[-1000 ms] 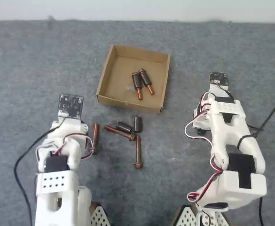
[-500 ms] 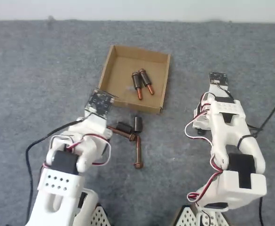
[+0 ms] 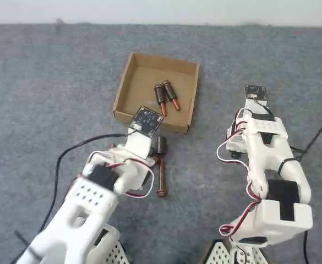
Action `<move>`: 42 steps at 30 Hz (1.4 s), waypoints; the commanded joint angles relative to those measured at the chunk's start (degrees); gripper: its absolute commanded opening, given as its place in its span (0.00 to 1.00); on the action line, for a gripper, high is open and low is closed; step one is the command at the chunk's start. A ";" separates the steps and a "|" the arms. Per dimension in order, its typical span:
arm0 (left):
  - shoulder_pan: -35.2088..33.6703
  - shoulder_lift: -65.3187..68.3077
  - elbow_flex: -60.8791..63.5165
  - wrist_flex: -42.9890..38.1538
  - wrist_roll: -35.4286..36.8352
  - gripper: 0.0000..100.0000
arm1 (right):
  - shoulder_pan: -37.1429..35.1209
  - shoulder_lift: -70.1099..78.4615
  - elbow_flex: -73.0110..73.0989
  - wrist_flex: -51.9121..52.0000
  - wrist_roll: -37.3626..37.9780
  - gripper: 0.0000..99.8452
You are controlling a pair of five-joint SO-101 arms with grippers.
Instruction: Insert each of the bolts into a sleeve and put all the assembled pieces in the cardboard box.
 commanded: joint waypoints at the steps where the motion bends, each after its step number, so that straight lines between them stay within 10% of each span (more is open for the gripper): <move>1: 2.64 7.47 -4.18 -2.37 2.90 0.03 | 1.01 -3.74 -0.09 -0.92 1.32 0.01; 11: 7.38 12.22 -5.23 -2.46 2.90 0.23 | 1.01 -3.74 0.00 -0.92 1.41 0.01; 24: 7.38 21.63 -6.11 -8.62 14.33 0.21 | 1.19 -3.74 -0.09 -0.84 3.69 0.01; 42: 7.74 44.84 -23.52 0.44 3.69 0.10 | 1.19 -3.74 -0.09 -0.75 3.87 0.01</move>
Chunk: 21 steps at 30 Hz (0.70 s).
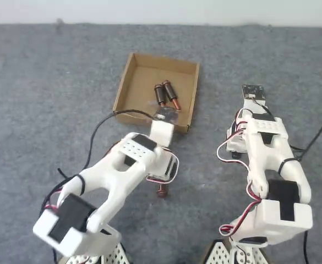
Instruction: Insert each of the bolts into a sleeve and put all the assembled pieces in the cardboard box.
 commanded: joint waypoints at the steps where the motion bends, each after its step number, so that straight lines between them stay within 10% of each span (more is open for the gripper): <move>1: 2.02 2.73 -3.03 2.46 -6.77 0.06 | 1.10 -3.74 -0.09 -0.75 0.79 0.01; 21: 11.78 -5.63 -5.23 10.81 -42.81 0.05 | 2.86 -3.74 -0.09 -2.51 0.26 0.01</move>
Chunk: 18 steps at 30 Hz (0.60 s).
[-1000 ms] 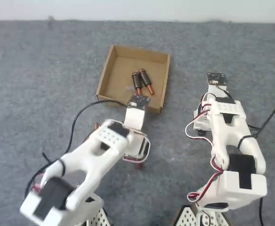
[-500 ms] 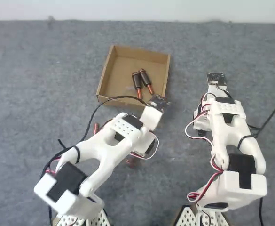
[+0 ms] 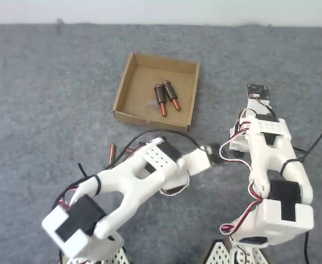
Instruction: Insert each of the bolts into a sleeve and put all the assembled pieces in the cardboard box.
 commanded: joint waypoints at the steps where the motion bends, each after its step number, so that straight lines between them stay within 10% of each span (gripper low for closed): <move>1: 0.79 -5.89 -0.48 1.32 -0.88 0.09 | 1.27 -3.74 -0.26 -0.84 0.26 0.01; 11: 0.88 -15.38 2.95 1.76 11.52 0.20 | 1.01 -3.74 -0.09 -1.63 0.35 0.01; 18: 0.97 -30.77 11.82 5.27 18.81 0.08 | 0.92 -3.74 -0.09 -1.63 0.62 0.01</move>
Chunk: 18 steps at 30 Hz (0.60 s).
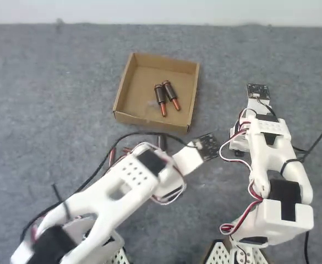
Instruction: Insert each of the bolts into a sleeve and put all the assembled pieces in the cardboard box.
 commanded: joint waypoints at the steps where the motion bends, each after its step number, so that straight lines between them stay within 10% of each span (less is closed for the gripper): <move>1: 0.44 -9.41 3.65 0.97 4.48 0.05 | 0.92 -3.74 -0.18 -1.01 0.62 0.01; 18: 0.97 16.26 1.45 3.25 6.42 0.01 | 0.84 -3.74 -0.18 -1.01 0.70 0.01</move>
